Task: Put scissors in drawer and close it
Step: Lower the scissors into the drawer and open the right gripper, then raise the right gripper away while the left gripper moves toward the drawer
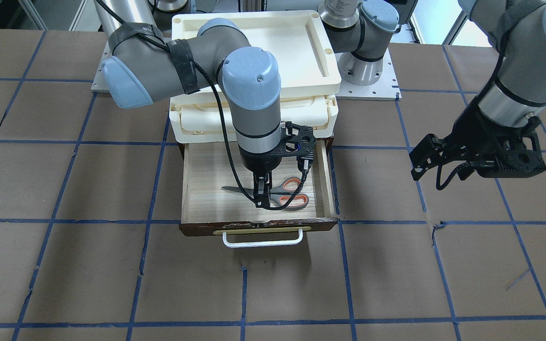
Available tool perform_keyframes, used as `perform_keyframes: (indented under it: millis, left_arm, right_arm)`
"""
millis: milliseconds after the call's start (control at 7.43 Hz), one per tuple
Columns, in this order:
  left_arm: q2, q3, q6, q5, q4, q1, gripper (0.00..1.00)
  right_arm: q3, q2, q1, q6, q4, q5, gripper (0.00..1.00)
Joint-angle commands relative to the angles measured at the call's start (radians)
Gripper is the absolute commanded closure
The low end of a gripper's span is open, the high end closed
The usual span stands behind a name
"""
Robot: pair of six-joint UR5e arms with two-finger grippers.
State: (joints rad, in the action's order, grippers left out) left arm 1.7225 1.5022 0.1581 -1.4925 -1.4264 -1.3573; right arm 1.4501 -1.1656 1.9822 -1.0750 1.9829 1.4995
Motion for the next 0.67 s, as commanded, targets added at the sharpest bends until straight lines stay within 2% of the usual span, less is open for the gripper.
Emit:
perform_keyframes:
  millis: [0,135,538]
  left_arm:
    - [0.055,-0.071,0.011,0.027,-0.009,-0.005,0.0]
    - [0.077,-0.07,0.014,0.079,0.012,-0.005,0.0]
    - [0.219,-0.068,0.008,0.092,0.148,-0.042,0.0]
  right_arm:
    - [-0.075,-0.011,-0.087,0.052,-0.053,0.004,0.01]
    - [-0.071,-0.047,-0.153,0.081,-0.093,-0.001,0.01]
    - [-0.031,-0.144,-0.328,0.211,-0.226,0.025,0.01]
